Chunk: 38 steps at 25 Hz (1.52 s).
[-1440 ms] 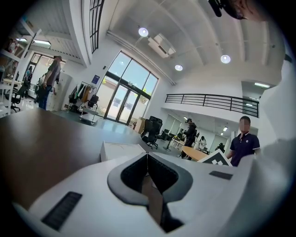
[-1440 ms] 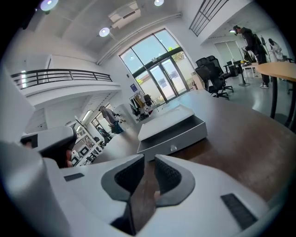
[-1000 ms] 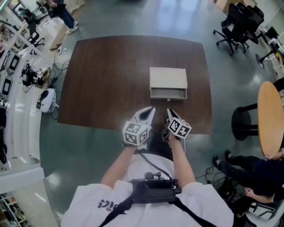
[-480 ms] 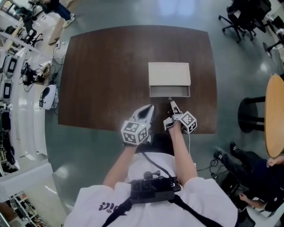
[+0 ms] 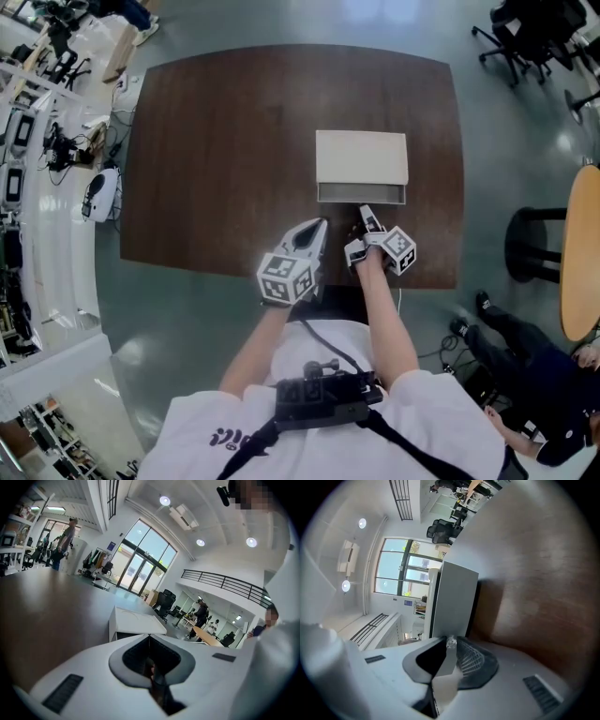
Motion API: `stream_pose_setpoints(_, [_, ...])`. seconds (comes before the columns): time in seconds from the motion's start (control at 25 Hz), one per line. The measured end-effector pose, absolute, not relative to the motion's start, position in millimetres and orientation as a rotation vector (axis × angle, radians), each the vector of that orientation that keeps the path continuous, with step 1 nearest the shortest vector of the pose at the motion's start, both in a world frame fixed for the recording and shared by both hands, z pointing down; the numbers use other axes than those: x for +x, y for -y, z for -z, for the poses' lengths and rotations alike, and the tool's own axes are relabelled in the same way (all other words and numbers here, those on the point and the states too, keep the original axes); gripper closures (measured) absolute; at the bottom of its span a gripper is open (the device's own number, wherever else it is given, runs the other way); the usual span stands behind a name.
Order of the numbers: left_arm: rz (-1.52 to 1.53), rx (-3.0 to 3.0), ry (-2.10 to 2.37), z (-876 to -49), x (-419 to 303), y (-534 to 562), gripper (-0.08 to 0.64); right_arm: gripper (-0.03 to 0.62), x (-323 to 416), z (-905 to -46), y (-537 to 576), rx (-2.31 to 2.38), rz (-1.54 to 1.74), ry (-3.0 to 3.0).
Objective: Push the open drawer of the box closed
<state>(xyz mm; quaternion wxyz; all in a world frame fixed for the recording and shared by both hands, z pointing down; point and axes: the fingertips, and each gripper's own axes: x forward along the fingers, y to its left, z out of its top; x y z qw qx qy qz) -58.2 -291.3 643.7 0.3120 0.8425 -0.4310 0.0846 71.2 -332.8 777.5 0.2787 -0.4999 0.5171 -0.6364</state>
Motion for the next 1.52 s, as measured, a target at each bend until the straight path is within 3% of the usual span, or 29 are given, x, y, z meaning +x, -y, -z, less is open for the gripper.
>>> stream_pose_setpoints(0.68, [-0.195,2.161,1.227,-647.5,-83.5,306.0,0.551,0.511,76.9,-781.4,384.2,-1.432,1.681,-1.443])
stream_pose_setpoints(0.76, [-0.186,2.167,1.237,-642.8,-87.2,304.6,0.551,0.432,80.5,-785.3,378.2,-1.528,1.704,-1.465])
stream_pose_setpoints(0.88, [-0.174,2.187,1.239,-636.5,-91.8,303.4,0.551,0.411,86.0,-780.6,371.3,-1.588,1.678,-1.476])
stream_pose_setpoints(1.04, [-0.176,2.198,1.251,-631.1,-95.9,295.1,0.551,0.412,87.5,-754.0,354.2,-1.597,1.592,-1.601])
stream_pose_setpoints(1.24, [-0.160,2.224,1.341,-613.9,-99.9,280.9,0.551,0.414,75.3,-691.0,323.2,-1.827,1.268,-2.180])
stream_pose_setpoints(1.36, [-0.129,2.262,1.381,-595.0,-104.8,275.4,0.551,0.529,61.4,-639.9,306.0,-1.865,1.012,-2.369])
stream_pose_setpoints(1.44, [-0.107,2.303,1.396,-577.8,-105.7,272.5,0.551,0.577,51.3,-605.6,294.1,-1.860,0.847,-2.463])
stream_pose_setpoints(1.52, [-0.093,2.361,1.412,-556.7,-104.7,269.4,0.551,0.586,39.3,-569.5,281.6,-1.839,0.683,-2.535])
